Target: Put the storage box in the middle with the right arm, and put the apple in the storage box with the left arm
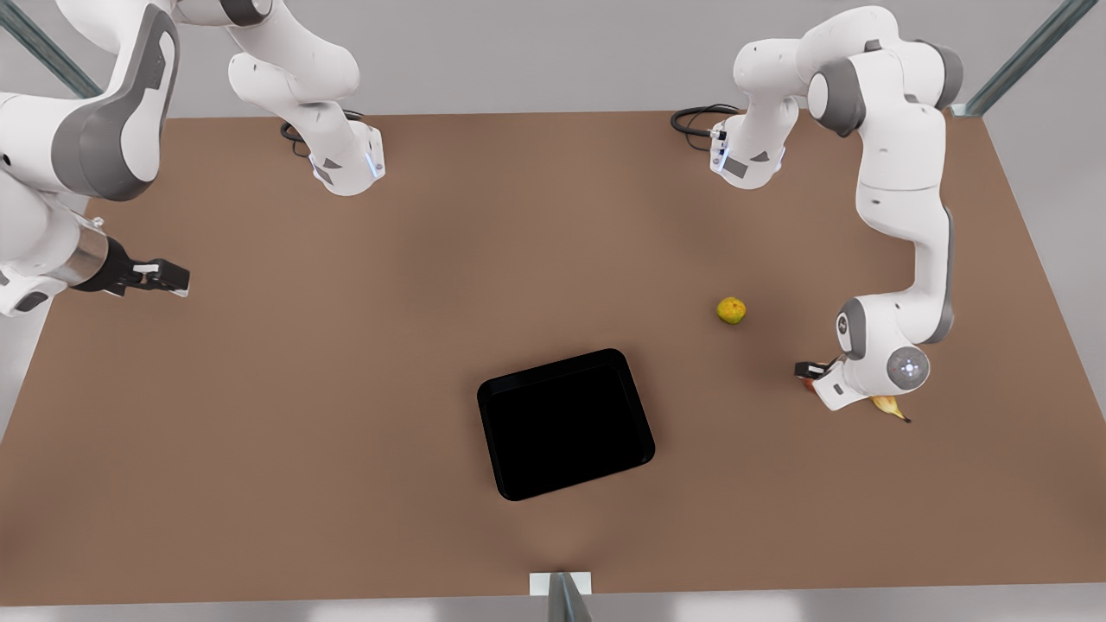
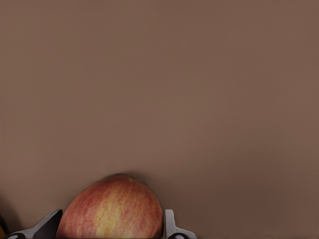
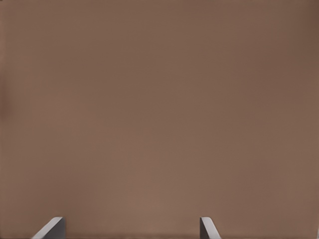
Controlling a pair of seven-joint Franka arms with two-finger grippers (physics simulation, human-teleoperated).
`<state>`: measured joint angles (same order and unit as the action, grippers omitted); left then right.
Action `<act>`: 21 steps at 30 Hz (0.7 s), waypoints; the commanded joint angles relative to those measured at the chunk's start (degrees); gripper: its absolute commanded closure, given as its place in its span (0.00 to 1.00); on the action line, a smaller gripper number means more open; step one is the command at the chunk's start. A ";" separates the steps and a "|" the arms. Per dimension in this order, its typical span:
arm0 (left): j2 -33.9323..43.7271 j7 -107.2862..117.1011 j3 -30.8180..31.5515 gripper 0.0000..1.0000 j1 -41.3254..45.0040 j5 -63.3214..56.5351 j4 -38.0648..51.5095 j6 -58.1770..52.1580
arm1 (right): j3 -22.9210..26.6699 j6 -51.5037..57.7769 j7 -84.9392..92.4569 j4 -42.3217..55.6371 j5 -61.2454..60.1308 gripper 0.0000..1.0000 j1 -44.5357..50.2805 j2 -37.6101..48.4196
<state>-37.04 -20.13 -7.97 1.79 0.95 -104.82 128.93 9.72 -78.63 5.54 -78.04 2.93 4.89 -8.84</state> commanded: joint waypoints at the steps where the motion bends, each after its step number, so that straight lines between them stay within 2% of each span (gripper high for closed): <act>1: -0.05 -4.48 0.06 0.06 -0.03 -0.07 -0.03 0.18 | 0.04 0.14 3.16 -0.01 -0.03 0.00 0.03 -0.03; 2: 0.21 -3.42 0.06 0.21 -0.03 -0.07 0.06 -0.26 | 0.04 0.14 3.16 -0.01 -0.03 0.00 0.03 -0.03; 3: 0.30 -3.42 -0.03 0.25 -0.03 -0.07 0.06 -0.26 | 0.04 0.14 3.16 -0.10 -0.03 0.00 0.03 -0.03; 5: 0.56 -3.25 0.06 0.30 0.06 -0.07 0.06 -0.70 | 0.04 0.14 3.25 -0.19 -0.03 0.00 0.03 -0.12; 8: 2.49 -0.96 0.06 0.32 0.14 -0.07 0.06 -3.34 | 0.04 0.14 3.16 -0.19 -0.03 0.00 0.03 -0.21; 10: 7.41 12.55 0.32 0.32 3.65 -0.07 0.76 -6.76 | 0.04 0.14 3.16 -0.19 -0.03 0.00 0.03 -0.21; 12: 8.04 31.64 1.47 0.31 12.09 0.01 8.83 -13.78 | 0.04 0.14 3.16 -0.19 -0.03 0.00 0.03 -0.30; 13: 5.22 39.28 1.81 0.31 16.13 2.64 16.48 -19.24 | 0.04 0.14 3.16 -0.19 -0.03 0.00 0.03 -0.30; 16: -6.64 64.51 3.05 0.31 28.00 4.67 32.31 -19.07 | 0.04 0.14 3.25 -0.19 -0.12 0.00 0.03 -0.39; 19: -12.27 73.22 5.86 0.31 30.64 4.58 40.93 -16.96 | 0.13 0.05 3.25 -0.10 -0.12 0.00 0.03 -0.65; 21: -12.89 74.54 6.30 0.31 30.73 4.67 40.93 -11.86 | 0.13 0.05 3.16 -0.19 -0.12 0.00 0.03 -0.65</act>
<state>-49.42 9.27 -1.83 32.35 4.76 -64.62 115.44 9.80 -78.57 7.74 -78.22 2.86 4.91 -9.57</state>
